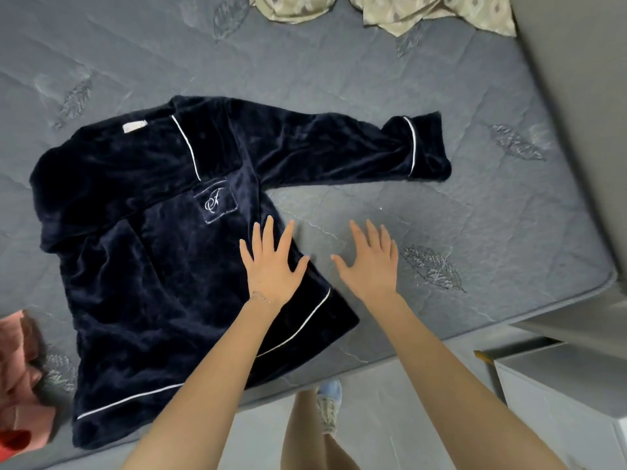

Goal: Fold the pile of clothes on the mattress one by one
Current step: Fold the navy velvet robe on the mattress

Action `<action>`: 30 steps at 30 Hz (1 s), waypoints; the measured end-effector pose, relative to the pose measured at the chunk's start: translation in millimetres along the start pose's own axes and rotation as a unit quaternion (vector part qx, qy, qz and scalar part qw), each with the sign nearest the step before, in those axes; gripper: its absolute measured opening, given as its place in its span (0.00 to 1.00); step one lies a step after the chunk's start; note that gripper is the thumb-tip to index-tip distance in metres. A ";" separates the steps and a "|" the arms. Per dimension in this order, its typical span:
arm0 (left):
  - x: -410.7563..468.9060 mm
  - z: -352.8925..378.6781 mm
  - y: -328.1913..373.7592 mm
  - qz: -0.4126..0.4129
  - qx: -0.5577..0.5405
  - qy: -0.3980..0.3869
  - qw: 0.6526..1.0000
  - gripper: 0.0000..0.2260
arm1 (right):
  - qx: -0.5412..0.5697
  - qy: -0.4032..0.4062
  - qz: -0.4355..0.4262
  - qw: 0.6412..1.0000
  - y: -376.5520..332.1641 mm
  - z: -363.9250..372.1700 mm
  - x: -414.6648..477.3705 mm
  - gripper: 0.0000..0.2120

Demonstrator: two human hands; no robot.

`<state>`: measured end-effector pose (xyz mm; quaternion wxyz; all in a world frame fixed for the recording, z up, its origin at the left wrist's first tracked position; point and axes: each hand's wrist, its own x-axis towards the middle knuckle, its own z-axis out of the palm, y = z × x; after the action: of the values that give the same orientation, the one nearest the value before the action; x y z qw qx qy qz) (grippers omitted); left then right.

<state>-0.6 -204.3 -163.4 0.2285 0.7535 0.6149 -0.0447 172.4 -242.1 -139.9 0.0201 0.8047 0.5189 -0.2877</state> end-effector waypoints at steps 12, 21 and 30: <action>107.5 -21.9 28.2 0.027 0.043 -0.027 0.998 0.32 | 0.043 0.030 0.080 0.995 45.1 -55.0 98.8 0.37; 169.5 -1.4 71.0 0.061 0.015 -0.073 0.995 0.29 | 0.145 0.042 0.163 0.975 91.3 -67.5 178.5 0.36; 209.7 8.5 112.3 0.050 0.073 -0.114 0.990 0.28 | 0.195 0.025 0.174 0.965 117.4 -85.8 234.5 0.29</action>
<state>157.8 -33.3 -211.6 0.2431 0.7878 0.5416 -0.1639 379.2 -74.6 -213.1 -0.1011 0.8777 0.3053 -0.3552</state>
